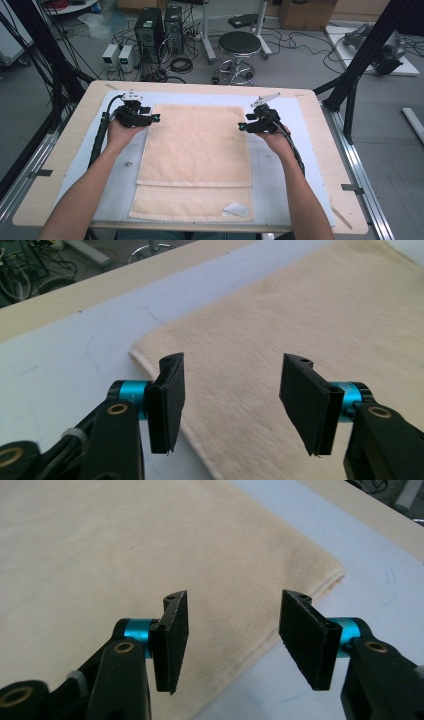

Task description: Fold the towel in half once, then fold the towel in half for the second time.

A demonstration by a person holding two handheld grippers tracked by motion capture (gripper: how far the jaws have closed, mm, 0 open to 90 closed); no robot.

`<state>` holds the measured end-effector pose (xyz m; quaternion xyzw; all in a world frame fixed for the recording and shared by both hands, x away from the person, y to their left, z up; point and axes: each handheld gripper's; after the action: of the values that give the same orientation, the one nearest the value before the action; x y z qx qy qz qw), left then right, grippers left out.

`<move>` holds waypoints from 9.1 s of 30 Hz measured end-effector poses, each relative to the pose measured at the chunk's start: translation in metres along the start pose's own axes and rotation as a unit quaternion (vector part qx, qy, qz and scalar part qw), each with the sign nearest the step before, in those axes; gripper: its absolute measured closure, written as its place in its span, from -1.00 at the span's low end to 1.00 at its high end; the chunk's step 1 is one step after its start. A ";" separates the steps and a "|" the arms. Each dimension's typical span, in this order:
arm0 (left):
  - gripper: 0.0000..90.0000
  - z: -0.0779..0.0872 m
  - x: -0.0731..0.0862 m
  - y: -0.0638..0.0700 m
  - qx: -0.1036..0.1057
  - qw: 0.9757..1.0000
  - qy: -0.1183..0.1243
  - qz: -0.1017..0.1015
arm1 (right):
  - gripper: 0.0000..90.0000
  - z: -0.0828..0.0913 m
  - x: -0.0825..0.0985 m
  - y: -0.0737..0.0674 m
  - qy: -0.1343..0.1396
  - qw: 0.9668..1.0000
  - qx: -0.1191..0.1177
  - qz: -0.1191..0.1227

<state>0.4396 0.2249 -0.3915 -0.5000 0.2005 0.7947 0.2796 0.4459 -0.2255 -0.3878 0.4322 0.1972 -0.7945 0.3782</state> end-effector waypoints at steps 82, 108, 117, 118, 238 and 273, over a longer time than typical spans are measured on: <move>0.20 0.148 0.097 0.137 0.166 0.980 -0.031 -0.107 | 0.29 0.093 0.076 -0.147 0.001 0.982 -0.154 0.107; 0.89 0.141 0.110 0.132 0.213 0.967 -0.085 -0.115 | 0.95 0.069 0.095 -0.166 -0.026 0.974 -0.193 0.115; 0.41 0.140 0.106 0.128 0.201 0.972 -0.067 -0.100 | 0.49 0.070 0.091 -0.160 -0.013 0.978 -0.187 0.090; 0.37 0.139 0.104 0.127 0.200 0.973 -0.063 -0.101 | 0.43 0.070 0.090 -0.158 -0.008 0.980 -0.181 0.087; 0.82 -0.022 0.027 -0.019 0.003 0.998 -0.015 0.058 | 0.80 -0.039 0.011 0.019 -0.013 0.996 -0.047 -0.070; 0.81 0.097 0.068 0.061 0.080 0.996 0.038 -0.032 | 0.79 0.064 0.037 -0.082 0.046 0.994 -0.101 0.021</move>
<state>0.3104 0.2529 -0.4105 -0.5118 0.2577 0.7476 0.3358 0.3351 -0.2301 -0.3844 0.4321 0.2847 -0.7415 0.4271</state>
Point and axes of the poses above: each handheld gripper's, and its own axes: z roughly backward along the jaws, x roughly out of its underside, y roughly to its right, and after that the axes turned 9 degrees about y, right-handed
